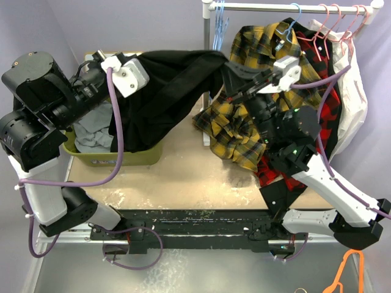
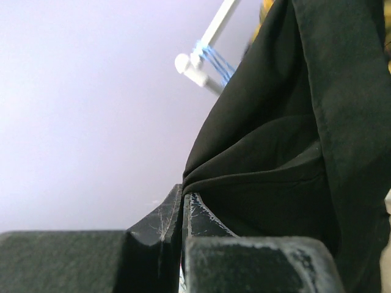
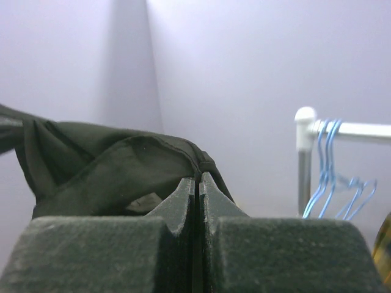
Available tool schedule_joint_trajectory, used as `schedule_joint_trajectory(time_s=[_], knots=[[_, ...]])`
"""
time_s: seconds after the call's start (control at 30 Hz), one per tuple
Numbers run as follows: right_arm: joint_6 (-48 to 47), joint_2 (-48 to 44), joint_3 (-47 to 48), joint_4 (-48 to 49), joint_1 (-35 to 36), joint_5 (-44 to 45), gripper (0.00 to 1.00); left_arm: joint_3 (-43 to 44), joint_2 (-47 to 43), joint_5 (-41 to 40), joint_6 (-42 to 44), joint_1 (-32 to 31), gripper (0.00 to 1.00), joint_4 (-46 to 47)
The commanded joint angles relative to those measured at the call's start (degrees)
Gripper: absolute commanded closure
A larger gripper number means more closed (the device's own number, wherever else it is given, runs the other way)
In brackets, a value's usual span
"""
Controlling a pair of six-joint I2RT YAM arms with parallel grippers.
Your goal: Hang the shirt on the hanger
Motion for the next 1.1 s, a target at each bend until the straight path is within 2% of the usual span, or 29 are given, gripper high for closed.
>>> schedule_joint_trajectory(time_s=[0.0, 0.23, 0.37, 0.5, 0.6, 0.7, 0.77, 0.87, 0.97, 1.0, 1.07], knots=[[-9.86, 3.27, 10.97, 0.78, -0.11, -1.1, 1.0, 8.09, 5.51, -5.21, -0.11, -5.43, 1.0, 9.69], [-14.06, 7.9, 25.41, -0.82, -0.11, -2.2, 1.0, 10.45, 11.22, -14.73, 0.67, -10.68, 1.0, 23.74], [-16.08, 8.51, 29.8, -0.57, -0.12, -3.34, 1.0, 12.5, 14.0, -22.45, 6.03, -14.79, 1.0, 32.49], [-18.2, 9.3, 32.98, 0.51, -0.11, -4.29, 1.0, 11.01, 14.81, -30.79, 16.66, -20.22, 1.0, 44.82], [-19.73, 10.32, 34.53, 2.25, -0.11, -5.33, 1.0, 5.54, 14.53, -36.13, 29.52, -23.63, 1.0, 60.82], [-21.72, 12.15, 37.81, 2.79, -0.11, -7.35, 1.0, 0.04, 14.26, -37.16, 41.48, -25.49, 1.0, 76.16], [-22.51, 14.05, 41.22, 2.1, -0.11, -7.89, 1.0, -1.12, 14.33, -36.62, 46.14, -26.08, 1.0, 80.6], [-22.51, 16.42, 45.89, 0.8, -0.11, -10.44, 1.0, -1.04, 14.31, -36.65, 47.5, -26.44, 1.0, 81.39], [-22.35, 16.91, 45.64, 0.31, -0.11, -10.41, 1.0, -0.73, 14.0, -38.62, 44.51, -26.43, 1.0, 77.11], [-21.62, 16.13, 43.71, 0.38, -0.12, -10.2, 1.0, -0.39, 13.8, -39.61, 41.29, -26.21, 1.0, 72.82], [-19.75, 13.23, 36.72, 2.1, -0.11, -9.2, 1.0, -0.27, 12.86, -40.77, 30.81, -23.68, 1.0, 58.36]])
